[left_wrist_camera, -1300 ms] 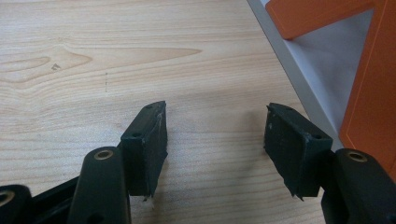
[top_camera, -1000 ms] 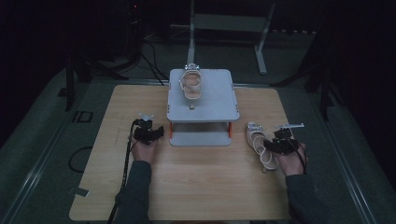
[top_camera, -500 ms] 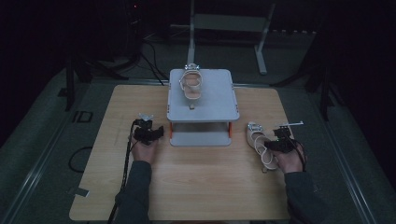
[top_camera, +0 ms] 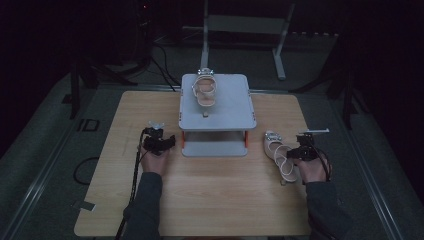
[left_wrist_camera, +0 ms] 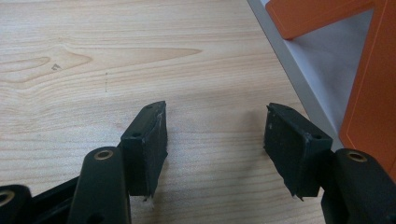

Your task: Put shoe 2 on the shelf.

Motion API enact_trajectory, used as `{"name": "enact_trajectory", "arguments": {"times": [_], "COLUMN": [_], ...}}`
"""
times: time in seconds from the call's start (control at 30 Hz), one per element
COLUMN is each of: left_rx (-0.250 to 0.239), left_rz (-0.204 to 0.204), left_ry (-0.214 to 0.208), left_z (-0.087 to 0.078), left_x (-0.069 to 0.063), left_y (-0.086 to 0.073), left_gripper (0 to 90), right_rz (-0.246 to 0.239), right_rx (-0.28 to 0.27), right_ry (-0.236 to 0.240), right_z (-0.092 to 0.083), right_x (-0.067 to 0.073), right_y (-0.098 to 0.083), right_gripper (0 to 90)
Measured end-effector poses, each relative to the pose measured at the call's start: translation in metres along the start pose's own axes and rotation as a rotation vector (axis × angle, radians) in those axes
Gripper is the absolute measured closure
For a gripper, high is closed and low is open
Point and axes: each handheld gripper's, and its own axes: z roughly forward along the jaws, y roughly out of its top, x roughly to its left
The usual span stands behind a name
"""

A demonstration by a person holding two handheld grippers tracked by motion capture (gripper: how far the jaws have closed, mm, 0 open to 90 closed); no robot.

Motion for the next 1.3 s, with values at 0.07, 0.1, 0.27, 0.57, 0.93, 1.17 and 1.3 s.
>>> {"name": "enact_trajectory", "arguments": {"times": [0.07, 0.1, 0.27, 0.57, 0.93, 1.17, 1.3], "left_rx": [0.000, -0.001, 0.001, 0.001, 0.001, 0.001, 0.001], "left_rz": [0.001, 0.001, 0.002, 0.002, 0.003, 0.003, 0.003], "left_ry": [0.001, 0.001, 0.002, 0.002, 0.004, 0.004, 0.003], "left_z": [0.000, 0.000, 0.000, 0.000, 0.000, 0.000, 0.000], "left_x": [0.000, 0.000, -0.001, 0.000, -0.001, -0.001, -0.001], "left_y": [0.000, 0.000, 0.000, 0.000, 0.000, 0.000, 0.000], "left_gripper": [40.0, 40.1, 40.1, 40.1, 40.1, 40.0, 40.0], "right_rz": [0.022, 0.032, 0.069, 0.071, 0.103, 0.100, 0.092], "right_rx": [-0.003, -0.004, -0.002, -0.011, -0.071, -0.109, -0.135], "right_ry": [0.012, 0.020, 0.052, 0.096, 0.129, 0.146, 0.146], "right_z": [0.000, 0.000, 0.001, -0.003, -0.018, -0.033, -0.045], "right_x": [-0.002, -0.003, -0.005, 0.004, 0.013, 0.024, 0.033], "right_y": [0.000, 0.000, 0.001, 0.013, 0.042, 0.066, 0.084], "right_gripper": [86.1, 86.1, 86.2, 86.1, 85.9, 85.9, 85.9]}}
